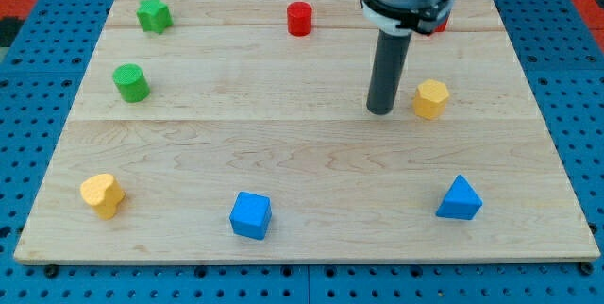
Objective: Move the arm to the center of the board
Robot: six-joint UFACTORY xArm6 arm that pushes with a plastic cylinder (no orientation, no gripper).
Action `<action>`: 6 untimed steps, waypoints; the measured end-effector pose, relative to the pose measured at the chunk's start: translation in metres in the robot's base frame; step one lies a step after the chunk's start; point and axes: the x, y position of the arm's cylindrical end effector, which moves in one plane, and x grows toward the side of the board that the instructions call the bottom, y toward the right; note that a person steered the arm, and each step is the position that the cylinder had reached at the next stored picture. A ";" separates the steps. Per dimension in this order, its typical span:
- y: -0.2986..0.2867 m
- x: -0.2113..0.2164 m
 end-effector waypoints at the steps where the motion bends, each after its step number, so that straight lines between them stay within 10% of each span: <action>1: -0.018 -0.044; 6: -0.055 -0.001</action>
